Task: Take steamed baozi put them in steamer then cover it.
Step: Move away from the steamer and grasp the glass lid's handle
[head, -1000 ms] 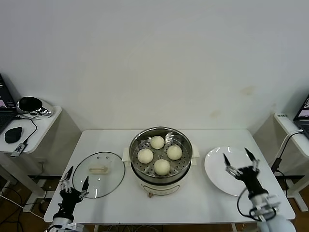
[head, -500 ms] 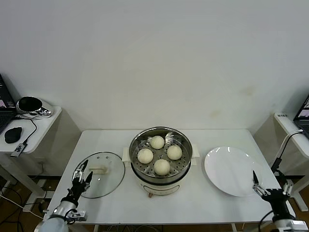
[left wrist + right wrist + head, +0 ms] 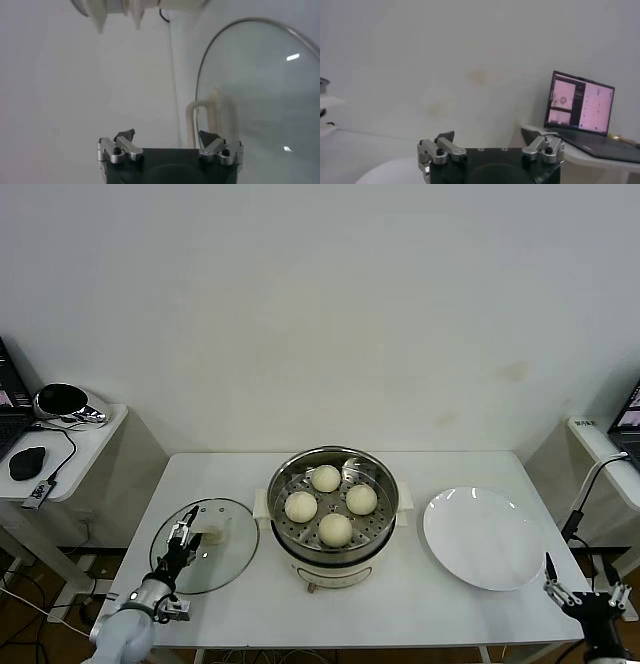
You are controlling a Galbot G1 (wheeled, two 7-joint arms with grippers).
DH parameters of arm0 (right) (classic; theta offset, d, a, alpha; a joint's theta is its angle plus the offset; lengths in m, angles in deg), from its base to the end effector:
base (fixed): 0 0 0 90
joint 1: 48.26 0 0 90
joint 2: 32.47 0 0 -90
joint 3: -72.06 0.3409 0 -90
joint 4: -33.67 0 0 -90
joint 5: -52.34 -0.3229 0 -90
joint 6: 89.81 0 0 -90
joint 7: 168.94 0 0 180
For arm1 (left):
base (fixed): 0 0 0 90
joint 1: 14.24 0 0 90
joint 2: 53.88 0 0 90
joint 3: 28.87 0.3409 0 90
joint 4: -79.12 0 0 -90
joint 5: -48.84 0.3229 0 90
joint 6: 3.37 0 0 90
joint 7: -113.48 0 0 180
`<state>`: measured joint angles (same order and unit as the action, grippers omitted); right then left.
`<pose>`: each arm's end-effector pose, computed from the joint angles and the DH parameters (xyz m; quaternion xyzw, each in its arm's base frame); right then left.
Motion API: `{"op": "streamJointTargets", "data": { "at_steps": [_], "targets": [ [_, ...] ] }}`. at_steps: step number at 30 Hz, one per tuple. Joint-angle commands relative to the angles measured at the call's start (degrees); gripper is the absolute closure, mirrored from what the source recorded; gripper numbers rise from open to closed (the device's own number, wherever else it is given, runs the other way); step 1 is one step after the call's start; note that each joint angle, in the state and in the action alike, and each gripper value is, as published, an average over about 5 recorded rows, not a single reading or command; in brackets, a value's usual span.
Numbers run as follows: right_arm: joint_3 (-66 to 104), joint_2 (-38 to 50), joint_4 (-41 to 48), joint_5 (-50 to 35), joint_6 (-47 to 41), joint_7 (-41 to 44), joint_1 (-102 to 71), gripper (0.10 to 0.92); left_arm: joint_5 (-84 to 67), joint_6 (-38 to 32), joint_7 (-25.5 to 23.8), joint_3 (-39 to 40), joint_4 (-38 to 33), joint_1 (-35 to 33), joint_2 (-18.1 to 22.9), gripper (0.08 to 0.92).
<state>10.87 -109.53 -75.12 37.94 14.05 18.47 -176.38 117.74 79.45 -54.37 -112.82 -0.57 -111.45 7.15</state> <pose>0.0886 -0.1966 -0.3210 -0.1047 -0.9880 0.1138 0.0013 0.2676 0.1638 -0.4018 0.1040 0.6645 0.7399 0.0118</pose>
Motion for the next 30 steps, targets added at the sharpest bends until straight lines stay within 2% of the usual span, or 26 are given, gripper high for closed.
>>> {"op": "streamJointTargets", "data": {
  "at_steps": [1,4,7,18,21,25,30],
  "targets": [
    [1.0,-0.6,0.4,0.1,0.4,-0.2,-0.9,0.203,1.2,-0.3,-0.1,1.6,4.4,5.5,-0.1,0.177],
    [0.9,-0.6,0.7,0.3,0.6,-0.2,-0.9,0.203,1.0,-0.6,0.2,1.8,5.7,6.0,0.2,0.187],
    [0.8,-0.7,0.8,0.3,0.6,-0.2,-0.9,0.203,0.9,-0.7,0.3,1.8,6.5,6.0,0.5,0.239],
    [0.1,-0.5,1.0,0.5,0.7,0.0,-0.6,0.203,-0.9,-1.3,1.9,1.0,5.5,4.7,0.9,0.556],
    [-0.2,-0.3,1.0,0.6,0.8,0.0,-0.5,0.203,-1.8,-1.3,2.7,0.2,3.1,3.4,0.6,0.642],
    [-0.5,0.1,1.0,0.7,0.8,0.1,-0.5,0.203,-4.1,0.5,3.4,-1.7,-3.4,0.1,-0.3,0.755],
    [-1.2,0.6,1.0,0.9,1.1,0.1,-0.3,0.203,-9.1,9.5,2.4,-4.7,-14.7,-5.8,-2.4,0.868]
  ]
}}
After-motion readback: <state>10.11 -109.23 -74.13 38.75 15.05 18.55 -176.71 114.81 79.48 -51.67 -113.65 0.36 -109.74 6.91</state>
